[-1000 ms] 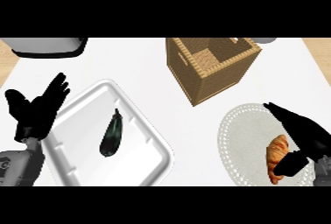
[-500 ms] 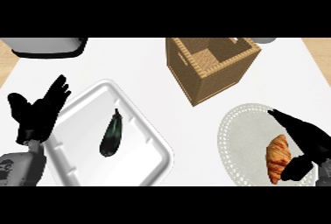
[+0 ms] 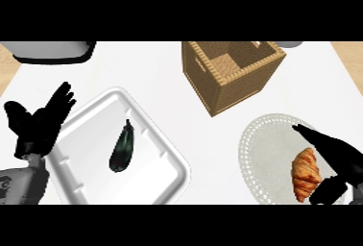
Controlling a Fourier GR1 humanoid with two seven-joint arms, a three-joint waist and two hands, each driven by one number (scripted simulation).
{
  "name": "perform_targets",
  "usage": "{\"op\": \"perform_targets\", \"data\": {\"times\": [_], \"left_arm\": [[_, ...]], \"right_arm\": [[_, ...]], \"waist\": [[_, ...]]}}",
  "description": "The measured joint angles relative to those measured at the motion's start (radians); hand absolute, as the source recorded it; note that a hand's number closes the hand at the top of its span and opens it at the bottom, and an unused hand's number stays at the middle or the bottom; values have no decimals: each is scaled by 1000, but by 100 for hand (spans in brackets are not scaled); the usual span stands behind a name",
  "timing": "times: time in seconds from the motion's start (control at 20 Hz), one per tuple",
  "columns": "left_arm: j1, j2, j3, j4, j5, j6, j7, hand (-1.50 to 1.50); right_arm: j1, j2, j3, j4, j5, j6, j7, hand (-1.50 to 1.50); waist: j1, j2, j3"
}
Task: Pick the croissant from the placemat and place it in the basket
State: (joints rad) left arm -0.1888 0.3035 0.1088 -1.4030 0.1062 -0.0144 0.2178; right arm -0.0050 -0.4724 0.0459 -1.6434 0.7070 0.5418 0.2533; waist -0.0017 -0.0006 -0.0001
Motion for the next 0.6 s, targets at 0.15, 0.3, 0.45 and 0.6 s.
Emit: {"op": "perform_targets", "data": {"times": [0.15, 0.3, 0.45, 0.6], "left_arm": [[5, -18, -3, -15, -19, 10, 6, 0], [-7, -18, 13, 14, -20, -8, -9, 0], [-24, -16, 22, 24, -24, -19, -6, 0], [-32, -18, 32, 33, -30, -22, -1, 0]], "right_arm": [[32, 2, -6, -24, 16, 10, -28, -150], [48, 15, -1, -27, 60, -2, -37, -150], [38, 19, -2, -2, 100, -6, -42, -150], [44, 33, 10, 34, 153, -40, -59, -150]], "waist": [[-1, 0, 0], [-1, 0, 0], [0, 0, 0], [0, 0, 0]]}}
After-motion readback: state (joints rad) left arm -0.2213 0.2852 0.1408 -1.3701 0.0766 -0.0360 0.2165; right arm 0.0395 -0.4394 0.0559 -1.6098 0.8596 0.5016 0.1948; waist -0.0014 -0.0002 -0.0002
